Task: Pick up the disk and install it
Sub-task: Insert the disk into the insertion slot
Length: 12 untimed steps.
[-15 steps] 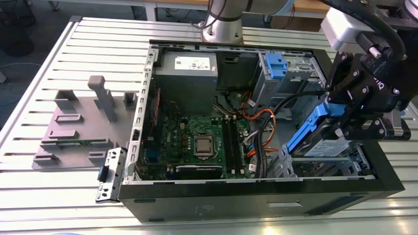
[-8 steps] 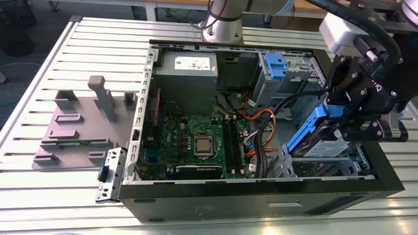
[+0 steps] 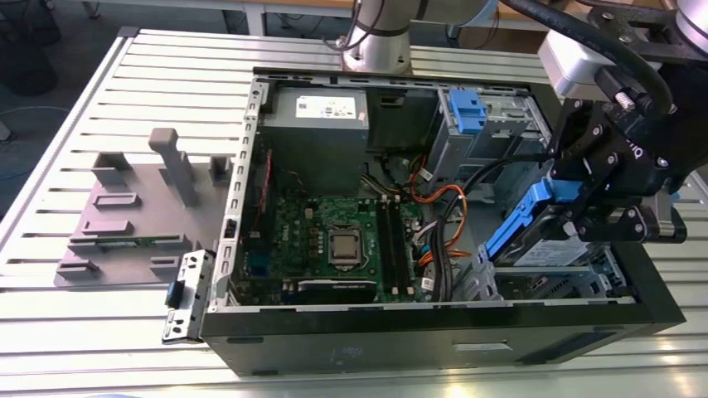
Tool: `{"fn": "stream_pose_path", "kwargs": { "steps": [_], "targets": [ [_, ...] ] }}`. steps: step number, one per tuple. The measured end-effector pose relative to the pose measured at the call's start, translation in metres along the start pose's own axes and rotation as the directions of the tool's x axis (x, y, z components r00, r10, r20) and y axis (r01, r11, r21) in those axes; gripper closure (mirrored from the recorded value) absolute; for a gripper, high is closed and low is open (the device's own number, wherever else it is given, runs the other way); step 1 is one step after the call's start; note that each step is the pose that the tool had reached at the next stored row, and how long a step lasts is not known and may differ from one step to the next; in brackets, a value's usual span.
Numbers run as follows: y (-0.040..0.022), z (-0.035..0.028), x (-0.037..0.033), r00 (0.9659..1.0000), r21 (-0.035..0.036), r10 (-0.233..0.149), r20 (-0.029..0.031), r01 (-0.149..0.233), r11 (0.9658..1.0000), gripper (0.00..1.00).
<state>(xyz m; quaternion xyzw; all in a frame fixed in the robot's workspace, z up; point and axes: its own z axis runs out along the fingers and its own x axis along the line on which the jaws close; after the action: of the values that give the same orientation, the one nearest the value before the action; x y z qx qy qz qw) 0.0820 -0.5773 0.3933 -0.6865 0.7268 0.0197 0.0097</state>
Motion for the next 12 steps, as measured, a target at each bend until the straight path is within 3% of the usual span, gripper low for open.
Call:
{"fn": "stream_pose_path", "kwargs": {
  "steps": [12],
  "targets": [
    [0.0,0.0003,0.0,1.0,0.0,0.0,0.0001,0.0,1.0,0.56]
  ]
}}
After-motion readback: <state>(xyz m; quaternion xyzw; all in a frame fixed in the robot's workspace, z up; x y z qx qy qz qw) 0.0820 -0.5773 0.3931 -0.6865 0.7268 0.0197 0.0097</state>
